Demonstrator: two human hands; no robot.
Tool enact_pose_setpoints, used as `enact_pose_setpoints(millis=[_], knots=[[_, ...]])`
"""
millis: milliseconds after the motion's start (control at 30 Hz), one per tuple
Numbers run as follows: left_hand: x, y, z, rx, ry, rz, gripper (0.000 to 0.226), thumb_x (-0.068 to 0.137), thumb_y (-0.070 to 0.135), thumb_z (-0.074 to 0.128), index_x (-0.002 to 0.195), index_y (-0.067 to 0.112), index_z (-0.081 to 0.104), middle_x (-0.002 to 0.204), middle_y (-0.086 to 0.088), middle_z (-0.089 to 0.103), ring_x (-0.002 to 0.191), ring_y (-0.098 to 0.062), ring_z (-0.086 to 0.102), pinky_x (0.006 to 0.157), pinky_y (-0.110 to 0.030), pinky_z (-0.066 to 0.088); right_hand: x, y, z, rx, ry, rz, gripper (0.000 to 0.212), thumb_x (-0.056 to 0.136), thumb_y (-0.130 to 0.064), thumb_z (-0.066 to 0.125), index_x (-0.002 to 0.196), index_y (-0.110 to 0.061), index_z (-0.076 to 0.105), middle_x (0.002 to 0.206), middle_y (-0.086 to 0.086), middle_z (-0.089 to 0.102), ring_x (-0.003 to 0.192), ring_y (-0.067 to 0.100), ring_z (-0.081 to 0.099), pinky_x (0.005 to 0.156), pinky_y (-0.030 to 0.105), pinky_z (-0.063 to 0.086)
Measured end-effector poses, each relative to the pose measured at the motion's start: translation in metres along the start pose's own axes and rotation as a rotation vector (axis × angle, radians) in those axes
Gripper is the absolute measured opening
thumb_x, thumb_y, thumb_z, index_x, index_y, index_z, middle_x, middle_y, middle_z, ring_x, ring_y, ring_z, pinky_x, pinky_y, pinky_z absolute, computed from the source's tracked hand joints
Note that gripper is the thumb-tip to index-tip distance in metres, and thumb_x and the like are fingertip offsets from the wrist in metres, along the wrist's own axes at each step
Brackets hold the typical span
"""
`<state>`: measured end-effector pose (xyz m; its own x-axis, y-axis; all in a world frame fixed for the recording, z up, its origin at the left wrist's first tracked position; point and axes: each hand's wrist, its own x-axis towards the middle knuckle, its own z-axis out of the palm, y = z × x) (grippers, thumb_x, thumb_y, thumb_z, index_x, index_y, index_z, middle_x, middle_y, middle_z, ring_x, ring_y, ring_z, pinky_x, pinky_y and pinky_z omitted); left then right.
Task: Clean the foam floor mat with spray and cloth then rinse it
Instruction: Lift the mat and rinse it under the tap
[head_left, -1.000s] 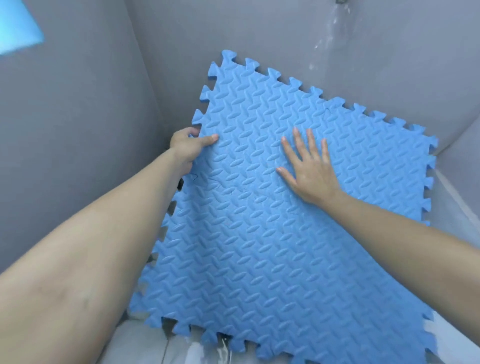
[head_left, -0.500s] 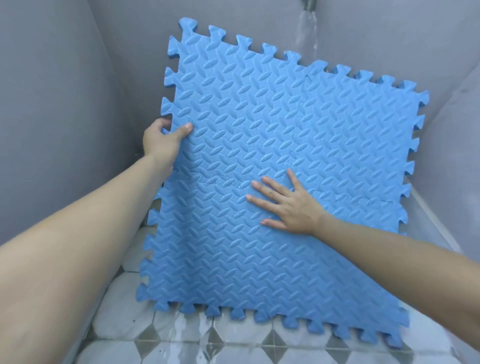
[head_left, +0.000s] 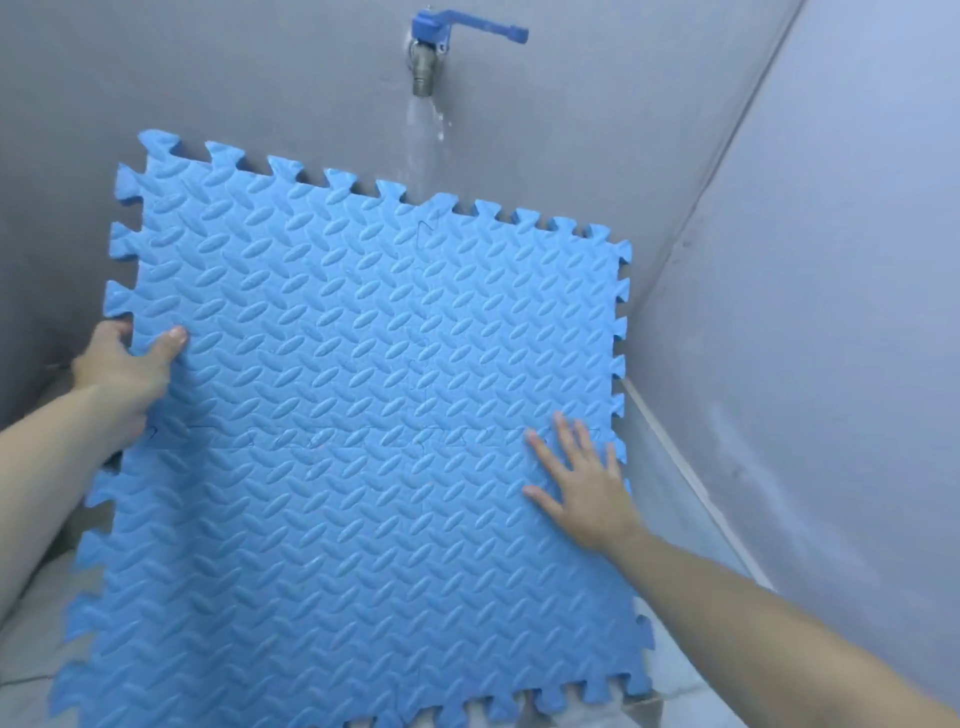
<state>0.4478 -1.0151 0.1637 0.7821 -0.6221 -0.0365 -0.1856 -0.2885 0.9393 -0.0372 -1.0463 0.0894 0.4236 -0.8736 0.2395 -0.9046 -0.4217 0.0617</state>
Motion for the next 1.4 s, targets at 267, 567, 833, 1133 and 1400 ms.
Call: enact_pose_setpoints(millis=[267,567,833,1133,1400], knots=[[-0.003,-0.005,0.005,-0.009,0.031,0.003,0.078,0.072,0.066,0.060,0.133,0.020,0.044,0.139,-0.012,0.049,0.123,-0.037,0.049,0.103,-0.053,0.041,-0.126,-0.022,0.036,-0.313,-0.253,-1.001,0.062,0.097,-0.063,0.027,0.154,-0.039,0.017,0.164,-0.004,0.004,0.149,0.036,0.013,0.104,0.068,0.016],[-0.011,-0.001,0.000,0.027,0.013,0.005,0.068,0.081,0.054,0.063,0.133,0.014,0.046,0.137,-0.020,0.048,0.123,-0.039,0.047,0.106,-0.048,0.037,0.102,-0.046,-0.040,0.280,0.163,0.449,0.070,0.099,-0.059,0.023,0.156,-0.027,-0.003,0.164,0.000,-0.010,0.151,0.028,-0.006,0.121,0.052,0.002],[-0.019,0.008,-0.004,-0.013,-0.003,-0.022,0.062,0.087,0.037,0.064,0.137,0.007,0.043,0.140,-0.025,0.040,0.125,-0.041,0.043,0.103,-0.047,0.036,0.071,-0.196,0.010,-0.465,0.111,-0.863,0.049,0.102,-0.046,0.027,0.151,-0.041,0.021,0.161,-0.014,0.021,0.148,0.013,0.021,0.118,0.059,-0.002],[-0.030,0.018,-0.009,-0.009,-0.003,-0.042,0.063,0.088,0.041,0.062,0.139,0.012,0.040,0.144,-0.022,0.034,0.126,-0.038,0.042,0.103,-0.044,0.036,0.144,-0.102,-0.079,0.302,0.003,0.396,0.075,0.096,-0.063,0.029,0.155,-0.034,-0.007,0.164,0.004,-0.014,0.148,0.042,-0.010,0.121,0.051,0.002],[-0.048,0.034,-0.014,-0.012,-0.012,-0.084,0.059,0.090,0.042,0.059,0.140,0.018,0.039,0.142,-0.015,0.031,0.121,-0.033,0.044,0.098,-0.040,0.037,0.077,-0.155,-0.018,-0.244,0.051,-0.968,0.064,0.089,-0.054,0.048,0.149,-0.037,0.032,0.159,0.002,0.029,0.145,0.026,0.031,0.113,0.062,0.026]])
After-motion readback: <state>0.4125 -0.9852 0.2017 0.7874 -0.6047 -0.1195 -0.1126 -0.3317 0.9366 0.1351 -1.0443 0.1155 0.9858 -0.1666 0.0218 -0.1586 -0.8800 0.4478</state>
